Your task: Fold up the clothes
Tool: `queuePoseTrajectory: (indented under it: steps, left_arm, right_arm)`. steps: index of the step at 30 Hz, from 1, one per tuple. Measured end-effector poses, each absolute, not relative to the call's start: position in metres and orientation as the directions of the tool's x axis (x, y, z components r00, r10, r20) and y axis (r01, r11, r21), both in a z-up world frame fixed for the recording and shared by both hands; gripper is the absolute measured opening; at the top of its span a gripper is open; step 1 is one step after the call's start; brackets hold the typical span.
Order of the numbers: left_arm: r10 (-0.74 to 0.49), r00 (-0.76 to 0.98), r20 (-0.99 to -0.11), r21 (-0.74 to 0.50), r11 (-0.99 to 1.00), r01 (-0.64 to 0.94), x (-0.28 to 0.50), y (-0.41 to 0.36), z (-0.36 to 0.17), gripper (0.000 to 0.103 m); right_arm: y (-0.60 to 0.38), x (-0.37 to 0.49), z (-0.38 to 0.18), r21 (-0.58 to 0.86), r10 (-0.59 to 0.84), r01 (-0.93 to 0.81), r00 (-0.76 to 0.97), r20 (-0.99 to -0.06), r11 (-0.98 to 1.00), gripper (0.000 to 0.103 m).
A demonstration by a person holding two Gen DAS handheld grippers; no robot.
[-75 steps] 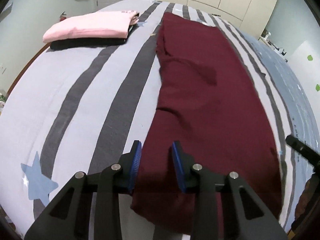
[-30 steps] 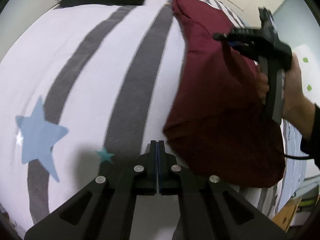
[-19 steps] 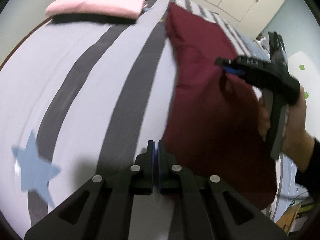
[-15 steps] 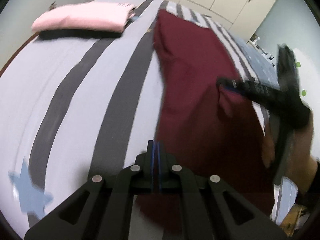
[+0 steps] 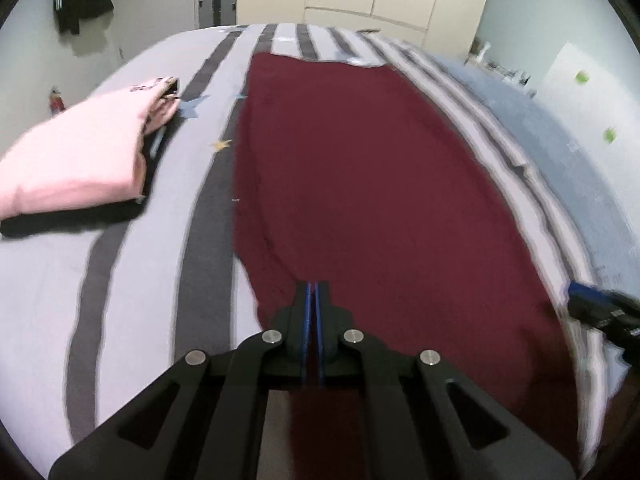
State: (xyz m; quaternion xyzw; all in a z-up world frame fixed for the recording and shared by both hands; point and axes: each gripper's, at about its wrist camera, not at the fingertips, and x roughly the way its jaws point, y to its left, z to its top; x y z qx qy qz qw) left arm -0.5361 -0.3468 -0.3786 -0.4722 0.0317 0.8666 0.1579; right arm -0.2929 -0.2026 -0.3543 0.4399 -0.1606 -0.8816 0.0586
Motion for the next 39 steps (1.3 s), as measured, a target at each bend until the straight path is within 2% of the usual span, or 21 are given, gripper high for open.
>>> queuePoseTrajectory:
  steps: [6, 14, 20, 24, 32, 35, 37, 39]
  left_arm:
    - [0.233, -0.500, -0.834, -0.064, -0.941, -0.332, -0.535, -0.354, -0.383, 0.000]
    - [0.285, -0.532, -0.797, -0.123, -0.940, -0.319, -0.524, -0.349, -0.357, 0.000]
    - [0.240, -0.516, -0.822, -0.068, -0.942, -0.329, -0.518, -0.349, -0.386, 0.001]
    - [0.229, -0.514, -0.827, -0.113, -0.962, -0.248, -0.505, -0.362, -0.372, 0.002]
    - [0.224, -0.467, -0.855, -0.156, -0.971, -0.180, -0.418, -0.395, -0.357, 0.016]
    - [0.203, -0.453, -0.868, -0.142, -0.976, -0.164, -0.385, -0.401, -0.360, 0.027]
    - [0.189, -0.445, -0.876, -0.141, -0.980, -0.139, -0.368, -0.405, -0.362, 0.041]
    - [0.176, -0.445, -0.878, -0.137, -0.983, -0.118, -0.358, -0.407, -0.363, 0.048]
  right_arm:
    - [-0.183, -0.287, -0.361, 0.311, -0.200, -0.085, -0.602, -0.773, -0.947, 0.029]
    - [-0.162, -0.266, -0.355, 0.273, -0.163, -0.093, -0.605, -0.779, -0.958, 0.029]
    - [-0.171, -0.242, -0.356, 0.269, -0.180, -0.068, -0.583, -0.792, -0.961, 0.032]
    - [-0.181, -0.224, -0.360, 0.283, -0.211, -0.044, -0.560, -0.802, -0.958, 0.033]
    - [-0.191, -0.186, -0.364, 0.331, -0.268, -0.021, -0.540, -0.798, -0.943, 0.036]
    - [-0.192, -0.173, -0.367, 0.346, -0.284, -0.018, -0.534, -0.797, -0.938, 0.036]
    - [-0.194, -0.165, -0.369, 0.356, -0.295, -0.016, -0.529, -0.796, -0.934, 0.037]
    - [-0.195, -0.156, -0.371, 0.366, -0.305, -0.014, -0.524, -0.795, -0.930, 0.037]
